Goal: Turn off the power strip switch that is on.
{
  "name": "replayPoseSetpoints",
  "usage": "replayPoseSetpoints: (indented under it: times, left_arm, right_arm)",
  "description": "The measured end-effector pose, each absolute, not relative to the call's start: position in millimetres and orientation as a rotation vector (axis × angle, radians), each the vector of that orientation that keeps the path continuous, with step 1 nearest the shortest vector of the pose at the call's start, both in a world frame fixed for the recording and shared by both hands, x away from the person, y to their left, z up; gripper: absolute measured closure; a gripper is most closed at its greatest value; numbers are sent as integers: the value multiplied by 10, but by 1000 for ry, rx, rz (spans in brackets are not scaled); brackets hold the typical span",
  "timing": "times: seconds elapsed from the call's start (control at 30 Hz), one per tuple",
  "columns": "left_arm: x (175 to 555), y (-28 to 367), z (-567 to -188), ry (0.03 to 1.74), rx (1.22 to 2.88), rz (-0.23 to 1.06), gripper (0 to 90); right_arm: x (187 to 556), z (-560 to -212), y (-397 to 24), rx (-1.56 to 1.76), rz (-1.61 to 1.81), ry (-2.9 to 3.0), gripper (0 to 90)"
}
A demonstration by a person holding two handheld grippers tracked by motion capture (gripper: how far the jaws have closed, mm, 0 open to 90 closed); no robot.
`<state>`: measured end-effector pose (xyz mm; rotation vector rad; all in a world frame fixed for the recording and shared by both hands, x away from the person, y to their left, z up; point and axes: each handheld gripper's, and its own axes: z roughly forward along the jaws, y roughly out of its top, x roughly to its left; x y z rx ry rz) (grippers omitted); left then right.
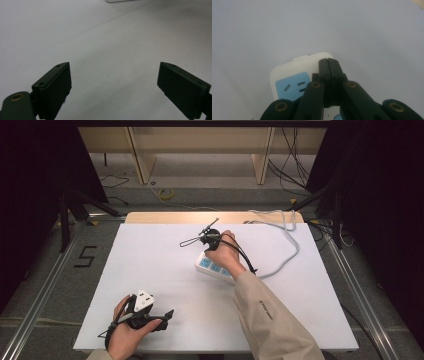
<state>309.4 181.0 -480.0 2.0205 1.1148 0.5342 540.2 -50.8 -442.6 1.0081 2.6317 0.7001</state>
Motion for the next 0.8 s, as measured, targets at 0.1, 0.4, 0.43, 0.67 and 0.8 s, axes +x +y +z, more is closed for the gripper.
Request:
replayPoseSetpoints:
  times: [0.1,0.4,0.43,0.67,0.8]
  left_arm:
    - [3092,1801,-4801,1113,2023,533,117]
    - [3095,1807,-4800,1117,2021,540,117]
    - [3094,1807,-4801,1120,2015,541,116]
    - [3084,1824,-4799,1124,2013,546,115]
    - [3081,1831,-4795,1124,2010,547,115]
  right_arm:
    - [5401,-4424,-507,1013,700,2638,900]
    - [5393,-4427,-499,1012,699,2636,900]
    - [5386,-4427,-495,1015,693,2629,900]
    - [5355,-4438,-461,1009,692,2623,900]
    - [5369,-4444,-495,1021,718,2630,900]
